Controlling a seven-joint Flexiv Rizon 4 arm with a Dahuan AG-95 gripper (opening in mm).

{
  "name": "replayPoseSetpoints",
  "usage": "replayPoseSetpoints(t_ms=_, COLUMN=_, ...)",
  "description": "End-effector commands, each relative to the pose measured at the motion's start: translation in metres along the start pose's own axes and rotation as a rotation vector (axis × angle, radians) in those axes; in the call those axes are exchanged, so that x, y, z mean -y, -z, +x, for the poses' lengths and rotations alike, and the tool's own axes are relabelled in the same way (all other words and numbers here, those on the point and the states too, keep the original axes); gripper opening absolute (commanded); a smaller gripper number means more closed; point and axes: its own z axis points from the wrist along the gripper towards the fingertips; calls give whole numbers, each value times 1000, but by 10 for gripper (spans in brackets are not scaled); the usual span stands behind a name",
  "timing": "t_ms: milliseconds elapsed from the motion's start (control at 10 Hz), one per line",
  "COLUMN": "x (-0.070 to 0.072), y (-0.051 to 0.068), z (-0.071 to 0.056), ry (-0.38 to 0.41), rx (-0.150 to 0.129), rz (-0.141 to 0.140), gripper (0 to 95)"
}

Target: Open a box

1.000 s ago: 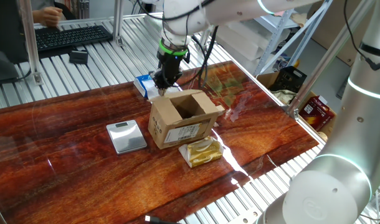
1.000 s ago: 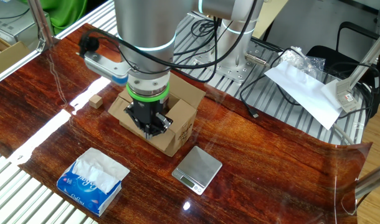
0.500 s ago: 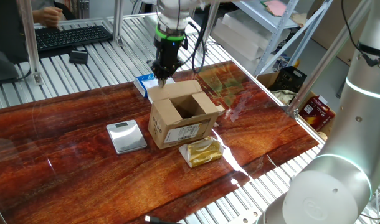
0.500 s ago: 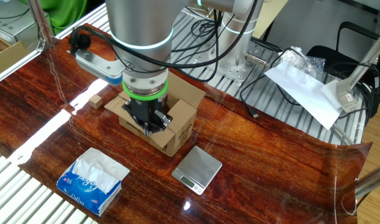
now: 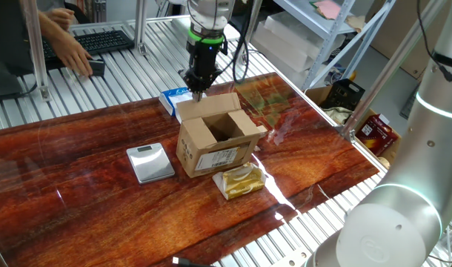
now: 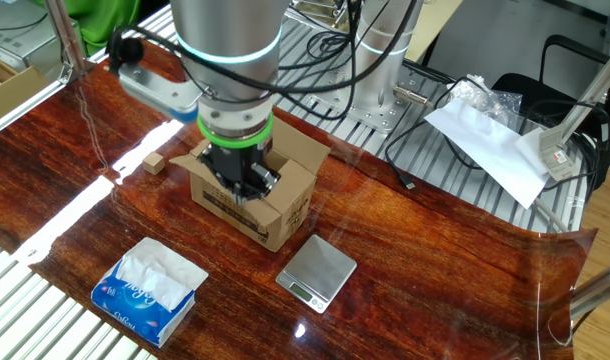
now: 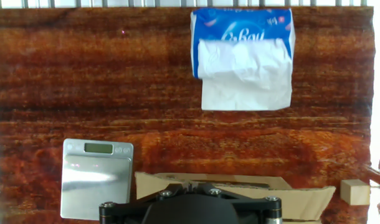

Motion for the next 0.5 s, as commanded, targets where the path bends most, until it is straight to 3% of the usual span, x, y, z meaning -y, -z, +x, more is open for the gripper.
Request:
replayPoseSetpoints(t_ms=100, x=2, y=-1, z=10, ry=8, rx=-1, rz=4, gripper=0)
replayPoseSetpoints(t_ms=500, x=11, y=-2, z=29, ry=30, rx=10, rz=5, gripper=0)
